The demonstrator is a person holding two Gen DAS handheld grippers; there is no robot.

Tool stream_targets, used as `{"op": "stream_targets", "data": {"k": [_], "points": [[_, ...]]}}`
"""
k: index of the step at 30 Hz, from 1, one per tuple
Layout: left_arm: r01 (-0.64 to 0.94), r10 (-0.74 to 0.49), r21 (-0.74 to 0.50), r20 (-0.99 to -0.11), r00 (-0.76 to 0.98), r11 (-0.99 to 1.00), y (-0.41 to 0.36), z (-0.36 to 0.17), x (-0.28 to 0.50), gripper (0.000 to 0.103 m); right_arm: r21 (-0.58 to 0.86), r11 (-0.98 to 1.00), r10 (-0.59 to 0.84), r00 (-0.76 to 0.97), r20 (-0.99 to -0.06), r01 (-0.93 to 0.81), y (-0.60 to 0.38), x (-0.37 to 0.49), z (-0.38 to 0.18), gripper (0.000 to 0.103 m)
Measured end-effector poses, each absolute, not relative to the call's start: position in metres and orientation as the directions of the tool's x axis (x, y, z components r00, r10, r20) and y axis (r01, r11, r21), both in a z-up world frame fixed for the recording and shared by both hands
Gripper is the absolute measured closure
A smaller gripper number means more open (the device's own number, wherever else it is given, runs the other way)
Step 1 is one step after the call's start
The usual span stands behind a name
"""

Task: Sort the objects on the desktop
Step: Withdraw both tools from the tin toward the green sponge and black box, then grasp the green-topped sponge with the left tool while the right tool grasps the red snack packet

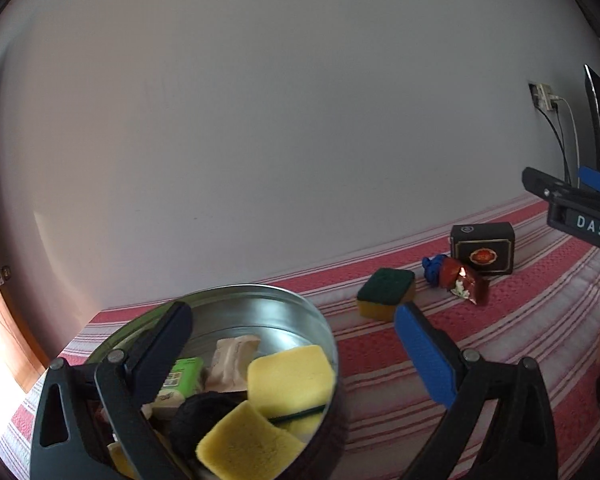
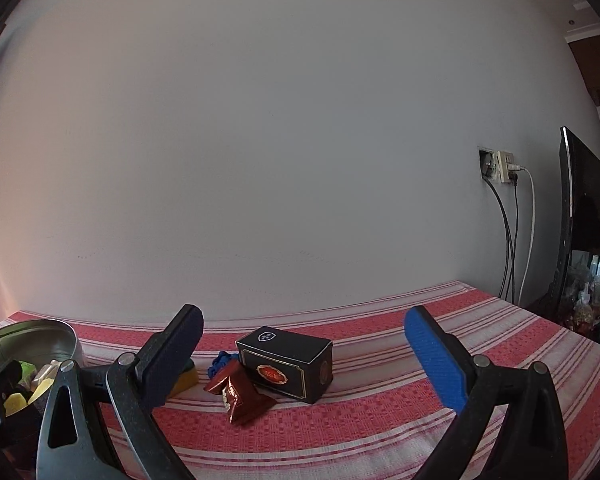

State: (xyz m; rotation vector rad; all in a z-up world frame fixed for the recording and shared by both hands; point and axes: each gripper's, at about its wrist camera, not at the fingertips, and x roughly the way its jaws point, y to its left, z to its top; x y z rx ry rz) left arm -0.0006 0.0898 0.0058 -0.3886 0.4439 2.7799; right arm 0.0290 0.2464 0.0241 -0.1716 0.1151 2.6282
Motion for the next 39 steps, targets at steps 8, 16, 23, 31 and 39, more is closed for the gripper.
{"op": "stream_targets", "data": {"k": [8,16,23,31,39], "points": [[-0.426,0.280,0.322,-0.410,-0.868,-0.846,0.180,-0.011,-0.023,0.001,0.029,-0.849,0.515,-0.839,-0.174,-0.527,0.276,0.022,0.025,0.001],[-0.402,0.180,0.292,-0.568,-0.803,-0.868,0.222,-0.028,-0.086,0.001,0.206,-0.811,0.508,-0.834,-0.216,-0.547,0.314,0.031,0.027,0.001],[-0.352,0.084,0.276,-0.669,-0.738,-0.894,0.231,-0.044,-0.136,0.001,0.241,-0.810,0.485,-0.842,-0.238,-0.535,0.324,0.028,0.020,0.001],[-0.336,0.124,0.114,-0.783,-0.610,-0.935,0.216,-0.058,-0.168,0.004,0.319,-0.786,0.461,-0.846,-0.269,-0.530,0.338,0.029,0.017,0.001],[-0.375,0.259,-0.039,-0.787,-0.559,-0.926,0.205,-0.057,-0.149,0.030,0.328,-0.781,0.452,-0.844,-0.289,-0.531,0.340,0.026,0.013,0.001]]}}
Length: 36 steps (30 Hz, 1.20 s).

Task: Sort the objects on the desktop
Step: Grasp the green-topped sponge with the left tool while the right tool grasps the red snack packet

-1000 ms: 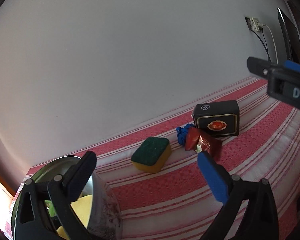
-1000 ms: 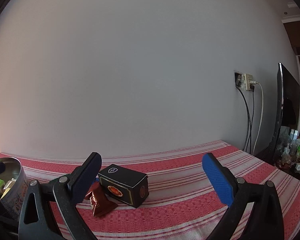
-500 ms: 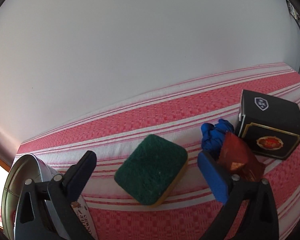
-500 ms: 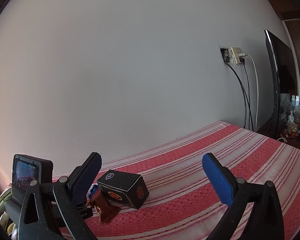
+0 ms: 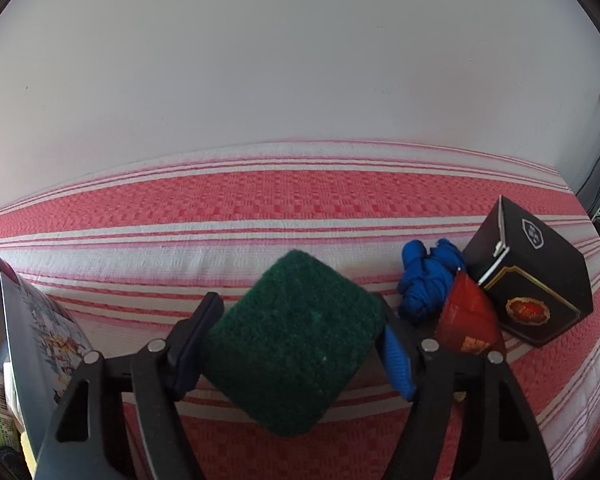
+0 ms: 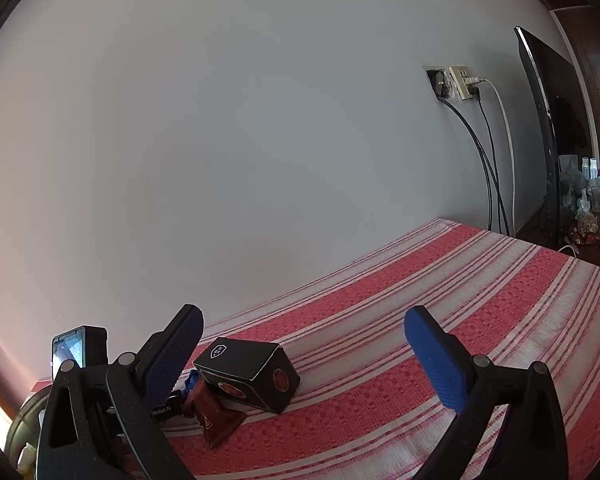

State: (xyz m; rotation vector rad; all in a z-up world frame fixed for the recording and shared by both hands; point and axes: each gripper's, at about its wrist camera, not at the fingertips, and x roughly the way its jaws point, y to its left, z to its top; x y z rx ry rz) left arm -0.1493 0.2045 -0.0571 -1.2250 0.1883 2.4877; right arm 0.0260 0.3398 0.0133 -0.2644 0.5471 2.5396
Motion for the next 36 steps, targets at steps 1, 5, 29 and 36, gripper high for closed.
{"op": "stream_targets", "data": {"k": [1,5,29,36], "points": [[-0.385,0.285,-0.060,-0.778,-0.560,-0.921,0.203,-0.055,-0.143,0.031,0.329,-0.781,0.448,-0.844,-0.296,-0.530,0.340,0.025,0.013,0.001],[-0.409,0.313,-0.027,-0.691,-0.651,-0.912,0.198,-0.039,-0.109,0.031,0.353,-0.784,0.408,-0.852,-0.327,-0.511,0.346,0.021,0.008,0.001],[-0.535,0.465,0.012,-0.481,-0.743,-0.845,0.104,0.019,-0.008,0.031,0.179,-0.976,-0.004,-0.811,-0.586,-0.125,0.283,-0.056,-0.028,0.045],[-0.507,0.488,-0.120,-0.525,-0.697,-0.854,0.074,0.012,-0.040,0.031,0.194,-0.968,-0.016,-0.733,-0.680,-0.159,0.288,-0.096,-0.046,0.039]]}}
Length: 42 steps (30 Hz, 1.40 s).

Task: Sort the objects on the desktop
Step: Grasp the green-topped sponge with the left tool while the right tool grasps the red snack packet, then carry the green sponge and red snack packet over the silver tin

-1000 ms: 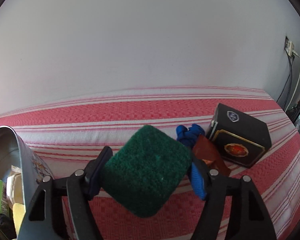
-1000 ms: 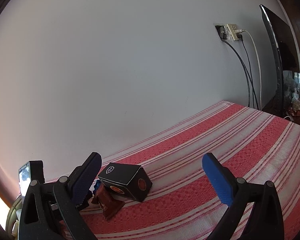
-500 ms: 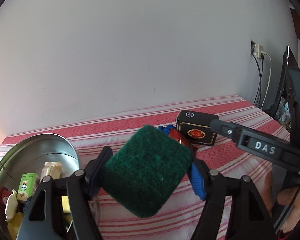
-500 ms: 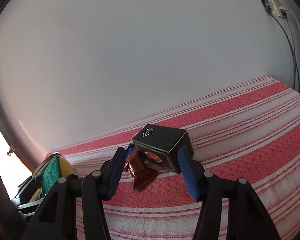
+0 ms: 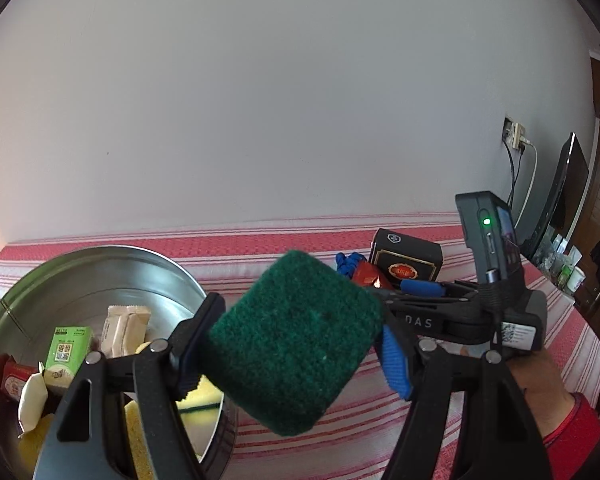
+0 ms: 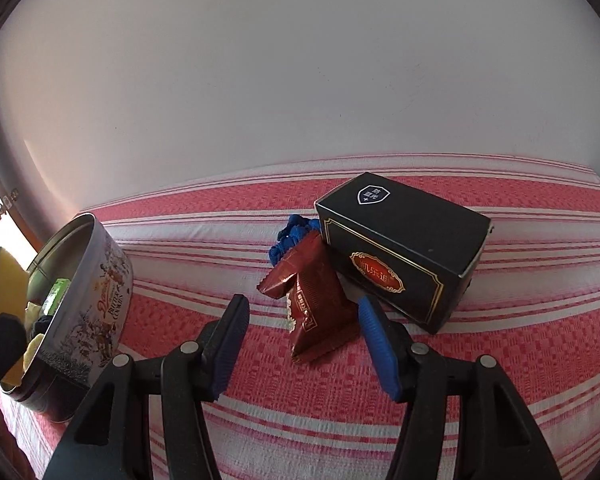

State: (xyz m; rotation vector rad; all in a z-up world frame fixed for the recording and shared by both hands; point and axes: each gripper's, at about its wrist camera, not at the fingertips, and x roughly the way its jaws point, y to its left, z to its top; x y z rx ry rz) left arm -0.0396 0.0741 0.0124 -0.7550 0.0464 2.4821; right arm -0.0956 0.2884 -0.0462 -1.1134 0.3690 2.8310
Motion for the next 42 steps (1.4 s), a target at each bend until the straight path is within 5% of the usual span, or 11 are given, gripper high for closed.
{"op": "stream_targets", "data": {"k": [8,10,13,27,42], "points": [[-0.476,0.474,-0.138,-0.513,-0.715,-0.868,0.068,0.006,-0.044,0.031,0.107,-0.983,0.017,-0.647,-0.762,-0.151,0.280,-0.132,-0.060,0.037],[-0.475,0.473,-0.139,-0.516,-0.714,-0.869,0.069,0.003,-0.045,0.031,0.089,-0.984,0.031,-0.648,-0.761,-0.152,0.279,-0.131,-0.059,0.062],[-0.470,0.468,-0.138,-0.518,-0.716,-0.872,0.071,0.000,-0.045,0.031,0.088,-0.985,0.033,-0.658,-0.752,-0.149,0.277,-0.125,-0.057,0.066],[-0.438,0.416,-0.051,-0.427,-0.803,-0.897,0.077,0.000,-0.029,0.031,0.188,-0.961,0.100,-0.886,-0.452,-0.204,0.255,-0.047,-0.014,0.065],[-0.431,0.392,0.004,-0.412,-0.823,-0.902,0.098,-0.017,-0.023,0.031,0.033,-0.921,0.365,-0.892,-0.266,-0.387,0.206,0.006,0.007,0.065]]}}
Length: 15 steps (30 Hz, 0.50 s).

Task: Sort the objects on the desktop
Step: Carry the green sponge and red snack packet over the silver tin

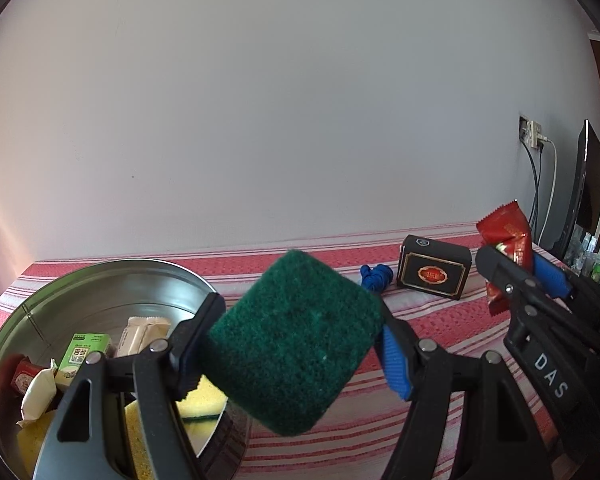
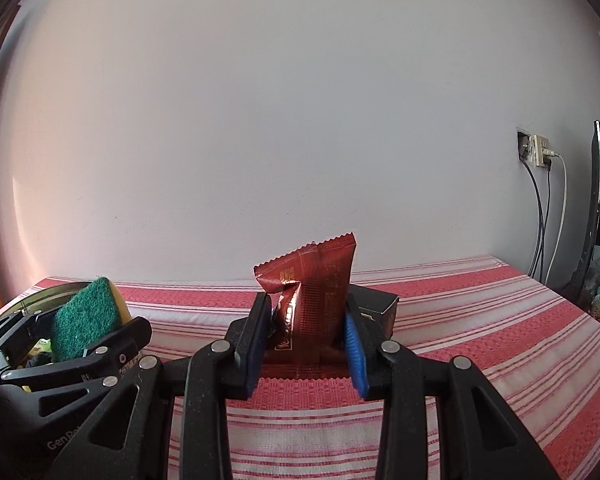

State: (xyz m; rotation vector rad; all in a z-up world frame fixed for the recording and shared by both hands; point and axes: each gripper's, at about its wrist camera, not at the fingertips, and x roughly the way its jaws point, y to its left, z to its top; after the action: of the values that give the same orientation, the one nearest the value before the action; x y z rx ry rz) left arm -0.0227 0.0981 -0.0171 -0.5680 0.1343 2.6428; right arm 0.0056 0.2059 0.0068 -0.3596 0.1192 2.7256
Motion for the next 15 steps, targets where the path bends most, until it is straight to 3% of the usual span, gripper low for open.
{"op": "stream_targets", "data": {"k": [15], "points": [[-0.455,0.402,0.031,-0.414,-0.816,-0.890,0.0995,-0.0168,-0.0133,0.031,0.037,-0.936,0.328,-0.905,-0.270,-0.350,0.2048,0.0114,0.0028,0.065]]}}
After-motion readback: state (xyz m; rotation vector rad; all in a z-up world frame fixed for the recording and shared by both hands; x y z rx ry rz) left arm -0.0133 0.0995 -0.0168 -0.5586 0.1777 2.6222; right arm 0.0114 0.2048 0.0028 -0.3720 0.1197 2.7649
